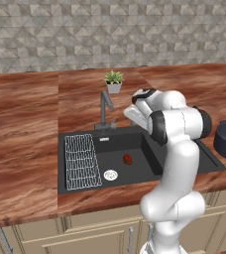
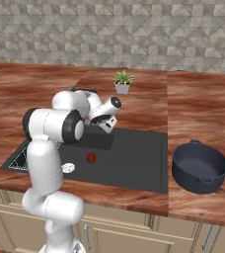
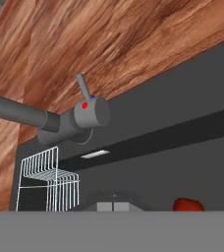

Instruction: Dump the bell pepper from the pot into the sink. Then turn on the water and wash the bell pepper. Then turn off the water and put the bell pepper back in the pot.

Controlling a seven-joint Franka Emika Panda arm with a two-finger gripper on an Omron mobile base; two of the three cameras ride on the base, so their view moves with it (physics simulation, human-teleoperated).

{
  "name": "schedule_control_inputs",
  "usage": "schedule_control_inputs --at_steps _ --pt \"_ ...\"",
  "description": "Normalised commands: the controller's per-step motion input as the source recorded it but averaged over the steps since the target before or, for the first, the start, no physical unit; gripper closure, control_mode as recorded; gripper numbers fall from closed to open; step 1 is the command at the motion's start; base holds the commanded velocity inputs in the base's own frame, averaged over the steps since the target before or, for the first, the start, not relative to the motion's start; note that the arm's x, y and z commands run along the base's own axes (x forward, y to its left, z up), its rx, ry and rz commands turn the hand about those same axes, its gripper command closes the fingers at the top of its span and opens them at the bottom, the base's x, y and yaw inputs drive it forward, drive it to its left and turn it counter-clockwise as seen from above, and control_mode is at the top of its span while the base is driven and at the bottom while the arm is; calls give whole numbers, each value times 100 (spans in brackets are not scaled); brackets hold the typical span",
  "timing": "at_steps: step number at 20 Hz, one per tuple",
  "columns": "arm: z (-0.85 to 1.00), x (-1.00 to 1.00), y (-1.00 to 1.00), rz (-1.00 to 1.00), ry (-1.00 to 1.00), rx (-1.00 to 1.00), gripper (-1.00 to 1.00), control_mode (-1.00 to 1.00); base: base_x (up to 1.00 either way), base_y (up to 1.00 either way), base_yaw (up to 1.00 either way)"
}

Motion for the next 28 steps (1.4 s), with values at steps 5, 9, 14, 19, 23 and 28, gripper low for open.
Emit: schedule_control_inputs --at_steps 5,9,14,19,23,28 --pt "14 -34 0 1 1 -4 100 -100 0 0 0" --pt "0 -28 0 3 1 -5 100 -100 0 0 0" --pt "0 -8 0 4 3 -4 -100 -100 0 0 0" --pt "0 0 0 7 6 -4 -100 -100 0 0 0" --pt "-7 0 -10 4 2 -10 -100 -100 0 0 0" --pt "-22 -5 -27 4 0 -19 -100 -100 0 0 0"
